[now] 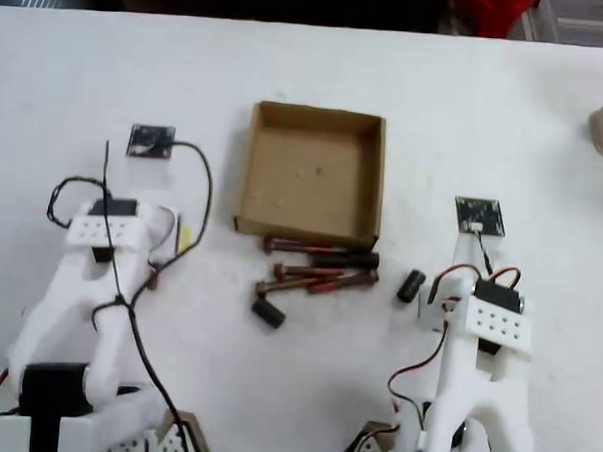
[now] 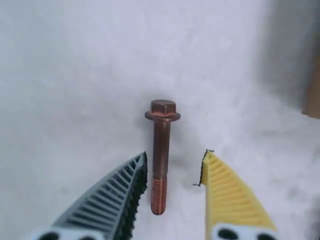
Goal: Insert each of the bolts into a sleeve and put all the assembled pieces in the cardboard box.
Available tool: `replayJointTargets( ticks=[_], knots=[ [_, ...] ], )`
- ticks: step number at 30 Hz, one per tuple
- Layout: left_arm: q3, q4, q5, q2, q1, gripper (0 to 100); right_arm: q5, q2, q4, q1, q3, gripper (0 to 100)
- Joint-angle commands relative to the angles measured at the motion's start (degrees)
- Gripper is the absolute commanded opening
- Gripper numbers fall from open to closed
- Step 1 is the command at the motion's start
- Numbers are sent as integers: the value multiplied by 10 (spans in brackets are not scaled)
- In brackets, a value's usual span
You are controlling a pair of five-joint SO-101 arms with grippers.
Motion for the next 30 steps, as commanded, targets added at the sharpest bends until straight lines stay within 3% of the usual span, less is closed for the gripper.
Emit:
replayJointTargets(
  ticks=[1,11,25,30],
  knots=[
    [-29,-14,3,11,-6,183,6,-10,-6,-7,-3,17],
    [-172,31,-13,189,-40,165,6,-10,-6,-7,-3,17],
    [-188,43,-11,210,-23,165,6,-10,-5,-7,-3,17],
    [-199,42,53,240,-7,165,6,-11,7,-7,-3,17]
  ],
)
